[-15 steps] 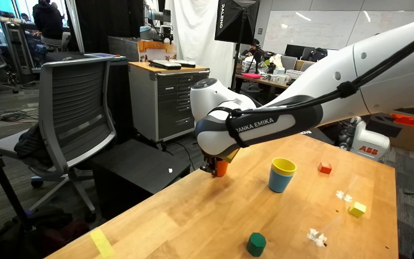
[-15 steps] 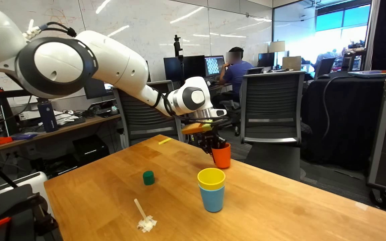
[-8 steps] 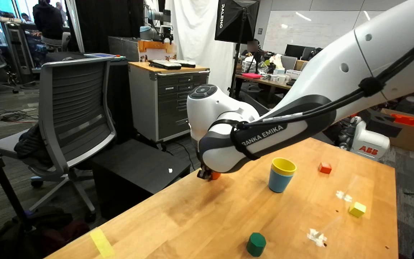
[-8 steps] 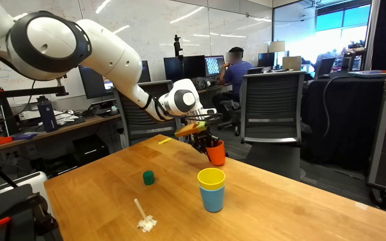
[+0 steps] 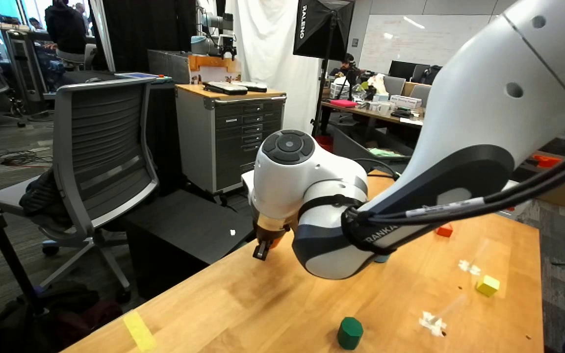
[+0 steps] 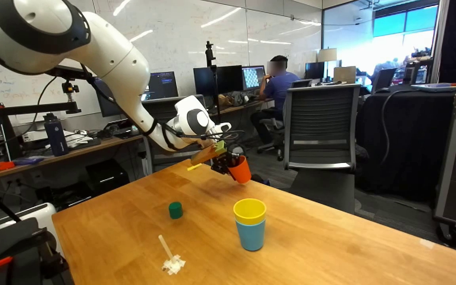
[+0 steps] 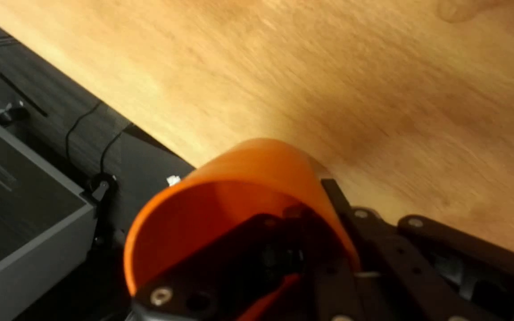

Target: Put the yellow cup in the blue cup then pick the orange cup and put it in the yellow cup

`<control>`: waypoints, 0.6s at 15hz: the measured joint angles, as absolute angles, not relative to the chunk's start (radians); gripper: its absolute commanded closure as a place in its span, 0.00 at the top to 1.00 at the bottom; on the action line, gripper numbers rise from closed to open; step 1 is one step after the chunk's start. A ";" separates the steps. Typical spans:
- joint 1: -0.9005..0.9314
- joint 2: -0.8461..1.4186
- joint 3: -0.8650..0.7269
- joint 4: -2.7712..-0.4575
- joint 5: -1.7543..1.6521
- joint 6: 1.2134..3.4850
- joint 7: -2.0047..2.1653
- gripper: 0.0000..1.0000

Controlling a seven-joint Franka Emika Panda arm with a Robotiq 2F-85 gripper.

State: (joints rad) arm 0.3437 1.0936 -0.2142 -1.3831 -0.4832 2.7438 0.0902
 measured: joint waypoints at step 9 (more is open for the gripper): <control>0.721 0.841 -0.560 -1.796 -0.600 2.998 0.326 0.01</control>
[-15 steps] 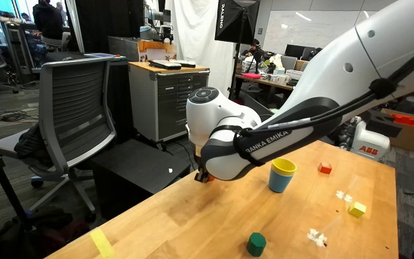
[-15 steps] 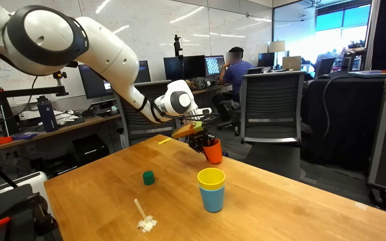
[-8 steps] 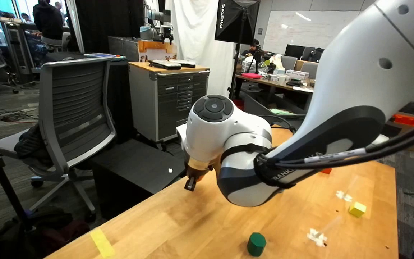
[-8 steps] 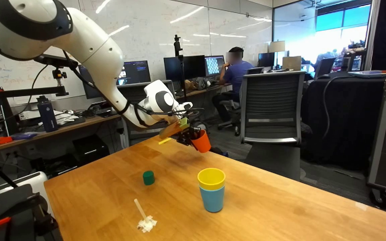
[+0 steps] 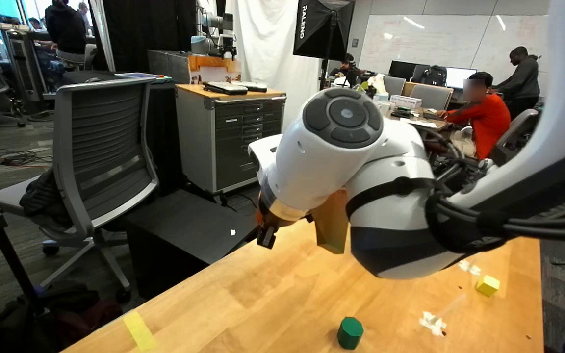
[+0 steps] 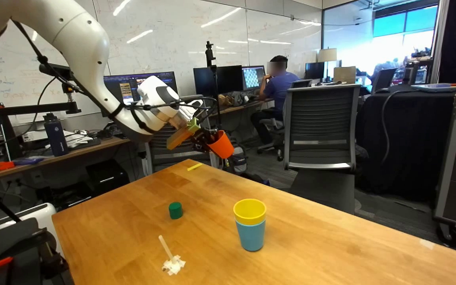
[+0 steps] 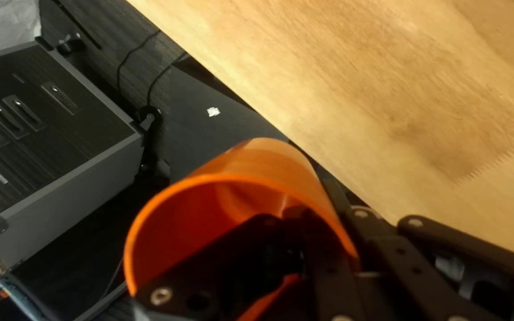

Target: Put the yellow cup in the blue cup then pick the orange cup and put it in the yellow cup

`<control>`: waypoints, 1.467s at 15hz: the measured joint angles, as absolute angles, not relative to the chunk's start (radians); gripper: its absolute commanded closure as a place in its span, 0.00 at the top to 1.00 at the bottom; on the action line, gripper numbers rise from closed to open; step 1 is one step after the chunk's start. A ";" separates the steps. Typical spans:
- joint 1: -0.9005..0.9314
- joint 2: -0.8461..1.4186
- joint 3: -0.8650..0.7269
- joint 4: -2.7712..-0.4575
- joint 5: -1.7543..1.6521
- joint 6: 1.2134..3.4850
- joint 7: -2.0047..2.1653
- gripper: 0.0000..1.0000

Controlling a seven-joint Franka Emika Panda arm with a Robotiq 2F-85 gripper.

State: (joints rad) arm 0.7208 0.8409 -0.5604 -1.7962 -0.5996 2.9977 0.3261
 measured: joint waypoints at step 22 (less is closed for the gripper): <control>1.154 0.516 -1.152 -2.633 -0.172 3.053 0.246 0.01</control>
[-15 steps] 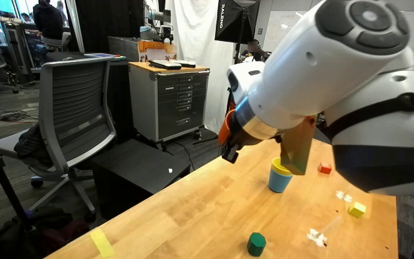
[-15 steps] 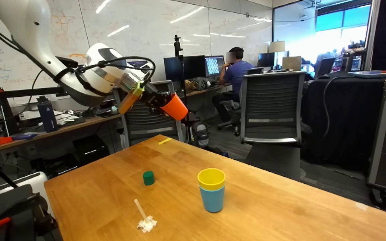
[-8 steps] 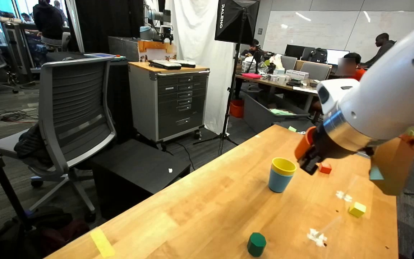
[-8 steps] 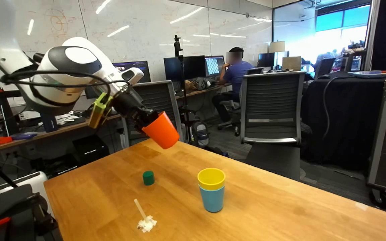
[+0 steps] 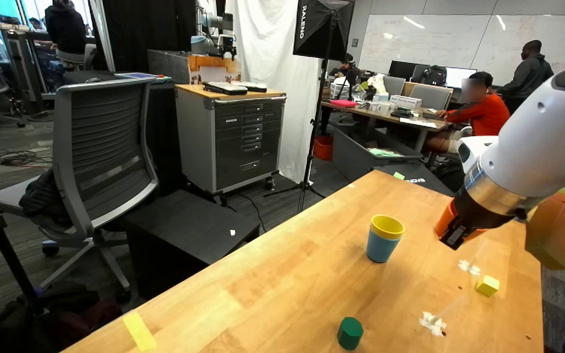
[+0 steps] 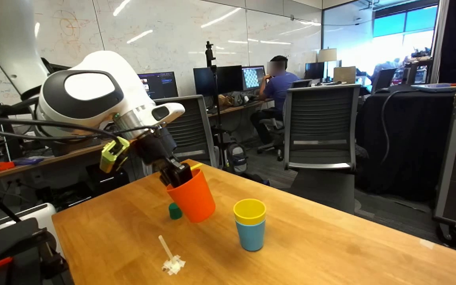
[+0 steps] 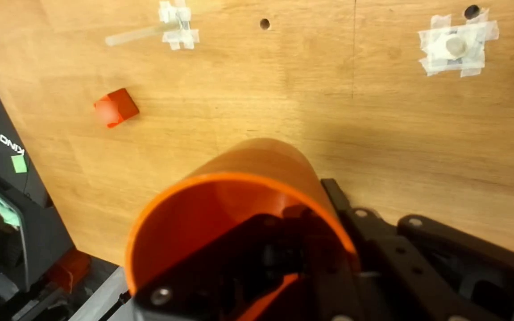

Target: Put the yellow cup in the blue cup then pick the orange cup and put it in the yellow cup

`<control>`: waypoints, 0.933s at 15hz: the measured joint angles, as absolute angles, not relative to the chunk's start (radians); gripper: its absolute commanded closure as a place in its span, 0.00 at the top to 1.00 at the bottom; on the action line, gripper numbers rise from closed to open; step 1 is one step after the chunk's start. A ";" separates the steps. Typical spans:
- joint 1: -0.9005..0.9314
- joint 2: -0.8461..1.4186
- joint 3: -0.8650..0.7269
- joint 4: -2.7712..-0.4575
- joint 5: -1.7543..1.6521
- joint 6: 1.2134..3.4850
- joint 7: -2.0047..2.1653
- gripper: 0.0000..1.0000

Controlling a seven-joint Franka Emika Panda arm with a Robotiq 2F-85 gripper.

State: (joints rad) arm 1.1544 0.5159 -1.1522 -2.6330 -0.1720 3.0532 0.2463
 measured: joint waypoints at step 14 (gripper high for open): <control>0.571 0.539 -0.616 -2.261 -0.182 2.889 0.212 0.01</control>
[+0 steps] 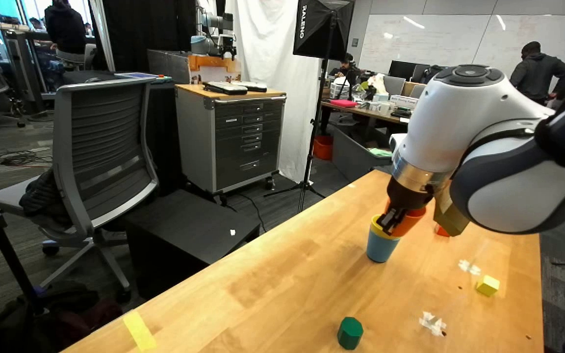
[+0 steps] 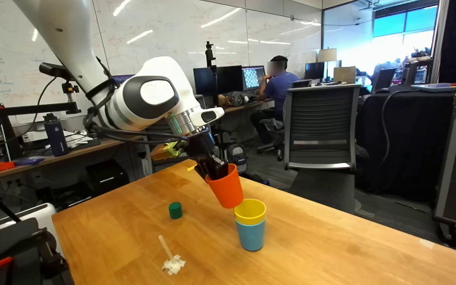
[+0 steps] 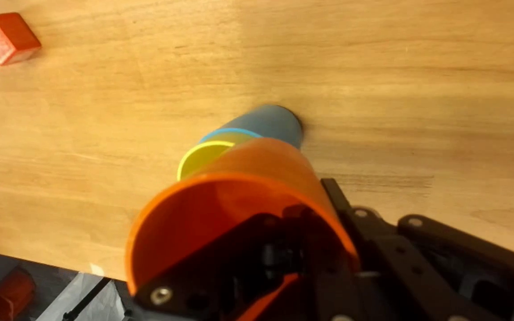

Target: Put the yellow cup in the blue cup then pick the orange cup and put it in the yellow cup

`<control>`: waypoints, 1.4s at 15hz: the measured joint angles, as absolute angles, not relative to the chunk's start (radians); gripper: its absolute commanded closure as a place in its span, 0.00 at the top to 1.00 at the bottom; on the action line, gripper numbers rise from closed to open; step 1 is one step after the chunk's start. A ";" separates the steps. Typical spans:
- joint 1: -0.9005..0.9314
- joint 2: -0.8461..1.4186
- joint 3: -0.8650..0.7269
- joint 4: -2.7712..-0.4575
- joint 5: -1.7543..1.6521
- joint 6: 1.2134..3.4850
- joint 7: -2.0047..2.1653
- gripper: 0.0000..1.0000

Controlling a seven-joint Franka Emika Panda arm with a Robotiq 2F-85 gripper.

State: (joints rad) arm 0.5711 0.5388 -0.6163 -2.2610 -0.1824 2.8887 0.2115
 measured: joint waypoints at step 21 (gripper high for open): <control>0.165 0.660 -0.263 -1.980 -0.233 2.690 0.213 0.01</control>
State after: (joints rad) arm 0.1645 0.6603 -0.2633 -1.9796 -0.2333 2.6905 0.2126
